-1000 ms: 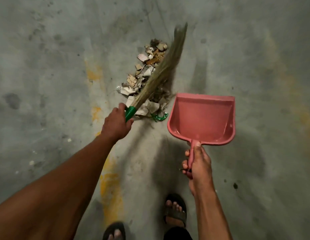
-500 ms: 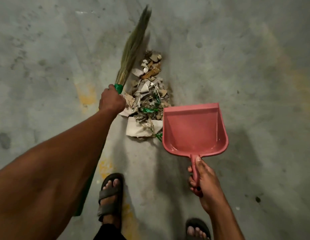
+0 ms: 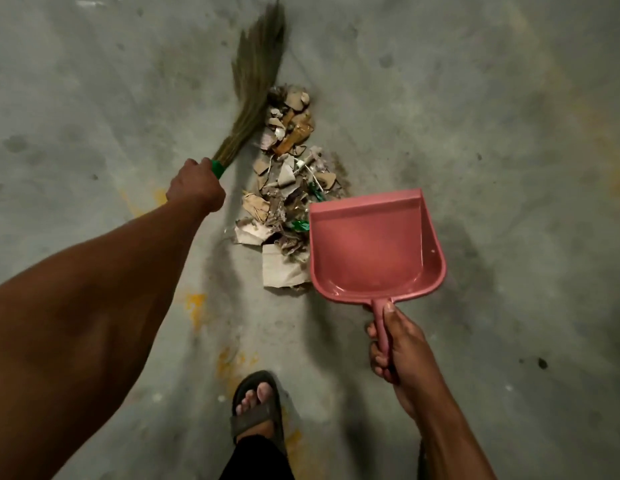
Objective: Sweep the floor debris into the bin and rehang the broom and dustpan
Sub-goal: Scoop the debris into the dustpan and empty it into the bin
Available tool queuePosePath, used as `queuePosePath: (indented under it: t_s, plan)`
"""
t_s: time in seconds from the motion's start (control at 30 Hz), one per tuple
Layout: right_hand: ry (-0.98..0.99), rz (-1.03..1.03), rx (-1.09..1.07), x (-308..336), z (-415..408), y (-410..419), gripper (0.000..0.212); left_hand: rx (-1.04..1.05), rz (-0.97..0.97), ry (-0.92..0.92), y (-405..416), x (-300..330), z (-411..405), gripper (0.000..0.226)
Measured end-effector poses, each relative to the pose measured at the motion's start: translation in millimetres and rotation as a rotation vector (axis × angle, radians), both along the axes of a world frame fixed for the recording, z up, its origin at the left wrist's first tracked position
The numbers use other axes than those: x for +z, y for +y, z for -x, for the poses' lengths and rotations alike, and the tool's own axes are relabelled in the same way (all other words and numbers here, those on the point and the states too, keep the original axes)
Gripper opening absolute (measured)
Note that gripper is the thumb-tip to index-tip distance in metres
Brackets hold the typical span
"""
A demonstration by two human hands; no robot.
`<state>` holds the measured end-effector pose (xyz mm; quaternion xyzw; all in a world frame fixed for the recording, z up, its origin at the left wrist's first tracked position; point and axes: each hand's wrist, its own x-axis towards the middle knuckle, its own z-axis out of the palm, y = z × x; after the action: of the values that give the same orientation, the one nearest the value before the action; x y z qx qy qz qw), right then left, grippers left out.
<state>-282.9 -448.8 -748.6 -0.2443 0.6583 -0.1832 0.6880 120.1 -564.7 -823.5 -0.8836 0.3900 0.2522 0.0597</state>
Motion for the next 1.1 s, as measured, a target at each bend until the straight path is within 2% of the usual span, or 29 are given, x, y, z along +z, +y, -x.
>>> queuePosePath:
  t_s: [0.27,0.5,0.63,0.73,0.83,0.9,1.0,1.1]
  plan:
    - [0.030,0.061,-0.023,20,-21,-1,0.032,-0.218,-0.077,0.017,75,2,10,0.066]
    - [0.115,0.038,-0.087,39,9,25,0.031,-0.285,0.081,0.011,137,20,30,0.069]
    - [0.155,0.025,-0.084,42,26,40,0.034,-0.237,0.196,0.043,124,23,47,0.074]
    - [0.146,0.020,-0.112,39,34,48,0.033,-0.241,0.214,0.050,89,22,65,0.080]
    - [0.139,0.019,-0.108,32,41,53,0.034,-0.249,0.113,0.057,50,21,90,0.082]
    - [0.137,0.026,-0.096,29,44,54,0.033,-0.302,0.029,0.059,36,20,105,0.074]
    - [0.134,0.054,-0.088,27,49,54,0.033,-0.377,-0.038,0.044,47,13,119,0.063]
    - [0.117,0.060,-0.099,30,52,59,0.033,-0.364,-0.035,0.063,78,12,121,0.067]
